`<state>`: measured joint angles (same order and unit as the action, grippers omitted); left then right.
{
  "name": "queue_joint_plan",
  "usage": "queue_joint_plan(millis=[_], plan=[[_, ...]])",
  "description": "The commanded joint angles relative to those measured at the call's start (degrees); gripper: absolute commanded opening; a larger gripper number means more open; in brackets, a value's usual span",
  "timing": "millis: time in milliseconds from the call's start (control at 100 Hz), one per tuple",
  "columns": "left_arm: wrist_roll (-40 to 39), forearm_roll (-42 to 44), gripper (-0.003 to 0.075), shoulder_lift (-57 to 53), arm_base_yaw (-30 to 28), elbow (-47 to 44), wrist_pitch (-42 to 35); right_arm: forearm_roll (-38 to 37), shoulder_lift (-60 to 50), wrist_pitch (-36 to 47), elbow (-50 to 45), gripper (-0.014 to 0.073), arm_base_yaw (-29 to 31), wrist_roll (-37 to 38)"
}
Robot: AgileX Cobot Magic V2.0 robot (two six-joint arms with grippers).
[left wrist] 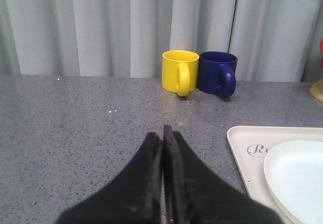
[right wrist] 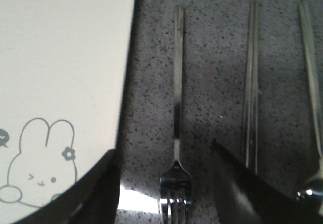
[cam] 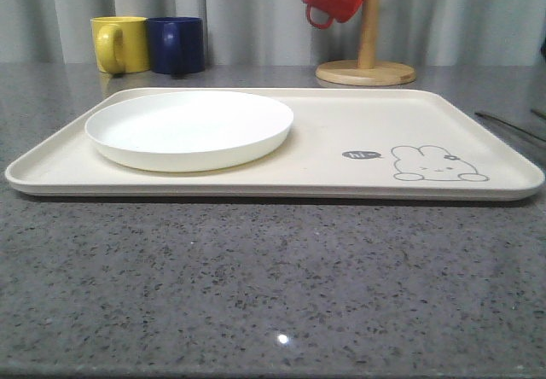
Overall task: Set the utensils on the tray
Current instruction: 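Reach the right gripper down and grasp the silver fork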
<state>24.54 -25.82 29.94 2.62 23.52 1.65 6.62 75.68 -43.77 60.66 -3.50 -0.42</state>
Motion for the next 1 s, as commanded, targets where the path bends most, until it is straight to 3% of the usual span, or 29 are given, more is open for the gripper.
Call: queue_joint_plan(millis=[0, 740, 840, 990], plan=[[-0.01, -0.41, -0.0018, 0.09, -0.06, 1.50, -4.41, -0.19, 1.93, 3.16, 3.51, 0.0414, -0.27, -0.80], [-0.01, -0.41, -0.0018, 0.09, -0.06, 1.37, -4.32, -1.59, 13.99, 4.23, 5.16, 0.0410, -0.27, -1.17], [-0.01, -0.41, -0.0018, 0.09, -0.06, 1.37, -4.32, -1.59, 14.06, 4.06, 5.16, 0.0349, -0.27, -1.17], [-0.01, -0.41, -0.0018, 0.09, -0.06, 1.37, -4.32, -1.59, 14.06, 3.52, 5.16, 0.0162, -0.27, -1.17]])
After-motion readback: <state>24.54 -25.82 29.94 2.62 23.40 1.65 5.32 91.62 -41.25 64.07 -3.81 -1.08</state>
